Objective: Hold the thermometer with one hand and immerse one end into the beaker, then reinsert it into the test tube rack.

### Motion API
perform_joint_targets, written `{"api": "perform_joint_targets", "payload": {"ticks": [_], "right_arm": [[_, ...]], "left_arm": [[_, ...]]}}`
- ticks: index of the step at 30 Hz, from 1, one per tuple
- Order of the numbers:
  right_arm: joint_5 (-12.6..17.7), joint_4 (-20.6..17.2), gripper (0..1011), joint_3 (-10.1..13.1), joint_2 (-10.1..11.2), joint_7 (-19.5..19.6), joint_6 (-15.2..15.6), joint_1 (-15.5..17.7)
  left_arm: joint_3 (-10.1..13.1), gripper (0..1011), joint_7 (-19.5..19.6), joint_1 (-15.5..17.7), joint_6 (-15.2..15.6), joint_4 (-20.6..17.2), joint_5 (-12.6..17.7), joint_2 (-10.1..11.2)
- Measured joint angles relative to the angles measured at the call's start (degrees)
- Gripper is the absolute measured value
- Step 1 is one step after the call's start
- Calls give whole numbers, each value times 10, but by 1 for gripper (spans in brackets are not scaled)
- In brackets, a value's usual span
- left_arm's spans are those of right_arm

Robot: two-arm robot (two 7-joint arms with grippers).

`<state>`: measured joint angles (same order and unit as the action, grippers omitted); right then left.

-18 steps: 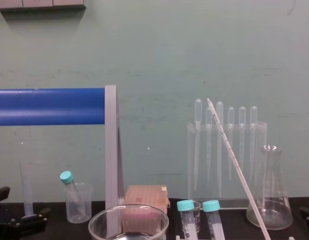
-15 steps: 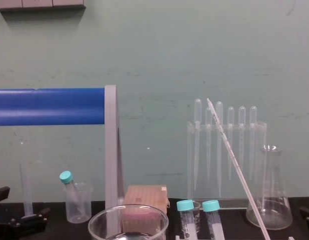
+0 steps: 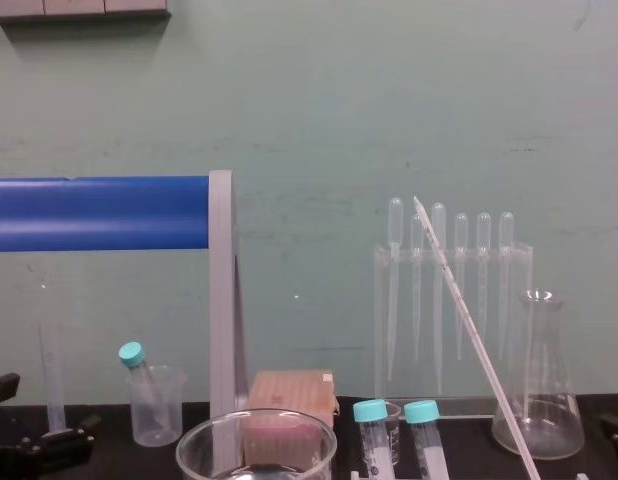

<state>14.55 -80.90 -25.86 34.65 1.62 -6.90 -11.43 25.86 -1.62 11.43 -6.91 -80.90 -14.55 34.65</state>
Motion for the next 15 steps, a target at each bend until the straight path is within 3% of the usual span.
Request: {"api": "perform_joint_targets", "payload": {"ticks": [15], "right_arm": [[0,0,1003,0,0,0,0,0]], "left_arm": [[0,1008,0,0,0,0,0,0]]}}
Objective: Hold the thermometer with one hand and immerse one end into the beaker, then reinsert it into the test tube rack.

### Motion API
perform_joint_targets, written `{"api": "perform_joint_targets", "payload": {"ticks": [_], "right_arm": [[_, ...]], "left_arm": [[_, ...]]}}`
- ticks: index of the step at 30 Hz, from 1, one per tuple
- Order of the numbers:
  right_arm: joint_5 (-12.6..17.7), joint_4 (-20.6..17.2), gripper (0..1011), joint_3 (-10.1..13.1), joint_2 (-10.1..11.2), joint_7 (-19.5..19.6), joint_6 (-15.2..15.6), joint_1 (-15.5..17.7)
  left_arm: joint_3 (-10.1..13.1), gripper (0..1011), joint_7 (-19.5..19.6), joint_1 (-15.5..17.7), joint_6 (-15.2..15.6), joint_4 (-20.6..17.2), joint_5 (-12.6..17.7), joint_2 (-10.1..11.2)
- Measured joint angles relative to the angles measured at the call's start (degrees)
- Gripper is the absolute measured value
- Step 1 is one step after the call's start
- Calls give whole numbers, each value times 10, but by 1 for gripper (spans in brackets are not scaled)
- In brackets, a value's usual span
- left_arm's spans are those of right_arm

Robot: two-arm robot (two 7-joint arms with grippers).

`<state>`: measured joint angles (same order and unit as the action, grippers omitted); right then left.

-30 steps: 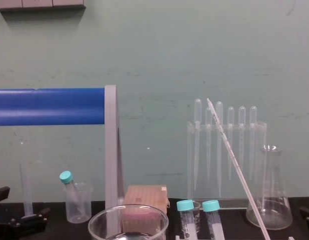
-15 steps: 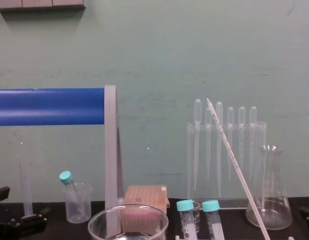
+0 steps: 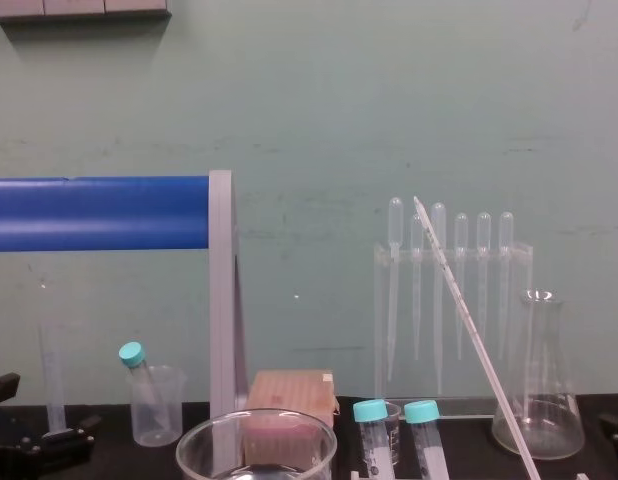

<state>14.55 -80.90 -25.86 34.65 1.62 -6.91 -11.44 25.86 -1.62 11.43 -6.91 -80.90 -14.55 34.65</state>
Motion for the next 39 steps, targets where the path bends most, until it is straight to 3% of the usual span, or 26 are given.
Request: {"api": "perform_joint_targets", "payload": {"ticks": [29,33,39], "right_arm": [[0,0,1003,0,0,0,0,0],[8,-2,1003,10,-4,-5,2,2],[64,-31,1003,52,-12,-33,-24,20]], "left_arm": [[0,1008,0,0,0,0,0,0],[0,1008,0,0,0,0,0,0],[0,1008,0,0,0,0,0,0]]}}
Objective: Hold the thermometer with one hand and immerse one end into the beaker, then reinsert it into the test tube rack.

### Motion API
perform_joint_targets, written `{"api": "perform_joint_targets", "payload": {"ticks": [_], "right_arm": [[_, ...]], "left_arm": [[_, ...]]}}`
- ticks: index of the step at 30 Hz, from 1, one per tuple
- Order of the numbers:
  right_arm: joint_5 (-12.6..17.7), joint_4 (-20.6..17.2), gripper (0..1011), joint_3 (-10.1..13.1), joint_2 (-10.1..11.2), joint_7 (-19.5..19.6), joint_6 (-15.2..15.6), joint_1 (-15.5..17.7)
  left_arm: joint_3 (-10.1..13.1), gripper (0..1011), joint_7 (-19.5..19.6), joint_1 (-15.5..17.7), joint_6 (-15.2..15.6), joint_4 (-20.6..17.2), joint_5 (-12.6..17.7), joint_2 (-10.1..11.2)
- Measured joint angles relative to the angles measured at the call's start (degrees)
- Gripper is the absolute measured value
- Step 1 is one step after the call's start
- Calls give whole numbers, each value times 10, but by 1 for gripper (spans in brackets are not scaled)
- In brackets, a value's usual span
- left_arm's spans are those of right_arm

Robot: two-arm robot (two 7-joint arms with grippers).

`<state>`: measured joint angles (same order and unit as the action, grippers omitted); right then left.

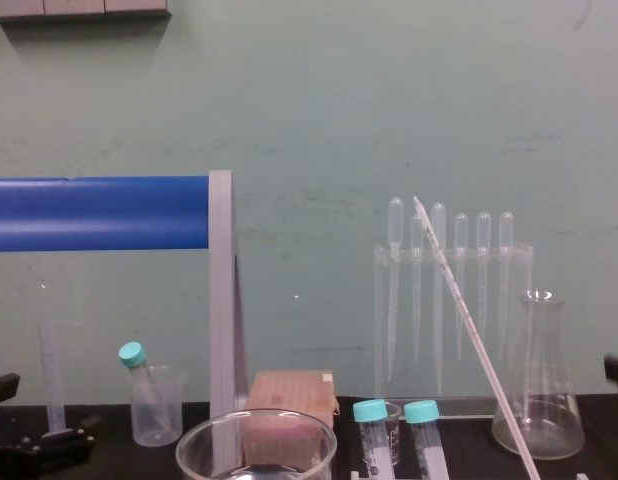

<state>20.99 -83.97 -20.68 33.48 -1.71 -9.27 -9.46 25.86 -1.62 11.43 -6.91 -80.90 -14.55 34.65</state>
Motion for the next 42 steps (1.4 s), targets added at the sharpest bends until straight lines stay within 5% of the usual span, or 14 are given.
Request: {"api": "perform_joint_targets", "payload": {"ticks": [10,22,30,42], "right_arm": [[82,-78,1003,45,-18,-66,-49,16],[102,-98,1003,26,-58,-131,-59,-15],[88,-70,1003,5,-91,-138,-17,-48],[65,-53,1003,-9,-107,-127,74,-72]], "left_arm": [[0,1008,0,0,0,0,0,0],[0,1008,0,0,0,0,0,0],[0,1008,0,0,0,0,0,0],[0,1008,0,0,0,0,0,0]]}}
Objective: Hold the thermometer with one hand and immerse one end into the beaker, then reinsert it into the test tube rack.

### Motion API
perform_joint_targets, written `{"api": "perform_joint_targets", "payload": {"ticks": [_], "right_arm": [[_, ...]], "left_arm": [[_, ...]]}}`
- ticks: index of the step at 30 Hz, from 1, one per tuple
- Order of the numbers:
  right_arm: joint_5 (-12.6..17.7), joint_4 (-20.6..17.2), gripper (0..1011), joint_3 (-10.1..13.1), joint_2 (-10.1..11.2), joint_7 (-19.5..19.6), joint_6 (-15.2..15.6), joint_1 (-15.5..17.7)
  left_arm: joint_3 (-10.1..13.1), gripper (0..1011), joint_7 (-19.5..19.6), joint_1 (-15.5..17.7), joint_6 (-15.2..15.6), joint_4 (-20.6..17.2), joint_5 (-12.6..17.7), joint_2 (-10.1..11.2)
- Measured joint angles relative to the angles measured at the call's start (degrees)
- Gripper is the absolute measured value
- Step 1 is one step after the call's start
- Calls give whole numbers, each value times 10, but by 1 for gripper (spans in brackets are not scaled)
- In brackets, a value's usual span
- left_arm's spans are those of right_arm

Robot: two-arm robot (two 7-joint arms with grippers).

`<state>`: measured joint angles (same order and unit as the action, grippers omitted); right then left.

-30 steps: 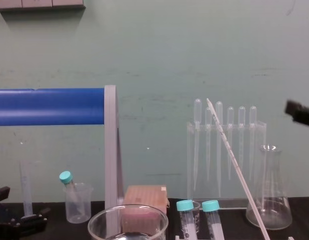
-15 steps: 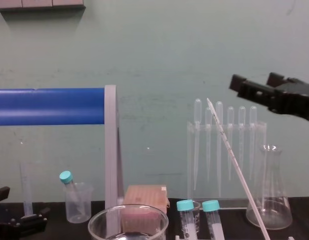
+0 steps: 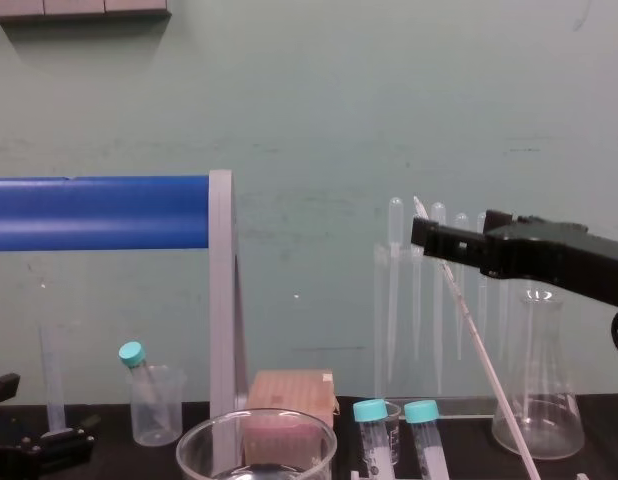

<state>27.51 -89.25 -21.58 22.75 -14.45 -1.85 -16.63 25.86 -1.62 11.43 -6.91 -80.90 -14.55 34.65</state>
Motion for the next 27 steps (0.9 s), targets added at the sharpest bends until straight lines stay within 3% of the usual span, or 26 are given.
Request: {"api": "perform_joint_targets", "payload": {"ticks": [4,13,27], "right_arm": [[-2,4,1003,0,-3,-1,30,-3],[0,12,1003,9,-10,-14,65,-5],[-11,21,1003,13,-16,-35,93,-9]], "left_arm": [[0,1008,0,0,0,0,0,0],[0,1008,0,0,0,0,0,0],[0,1008,0,0,0,0,0,0]]}}
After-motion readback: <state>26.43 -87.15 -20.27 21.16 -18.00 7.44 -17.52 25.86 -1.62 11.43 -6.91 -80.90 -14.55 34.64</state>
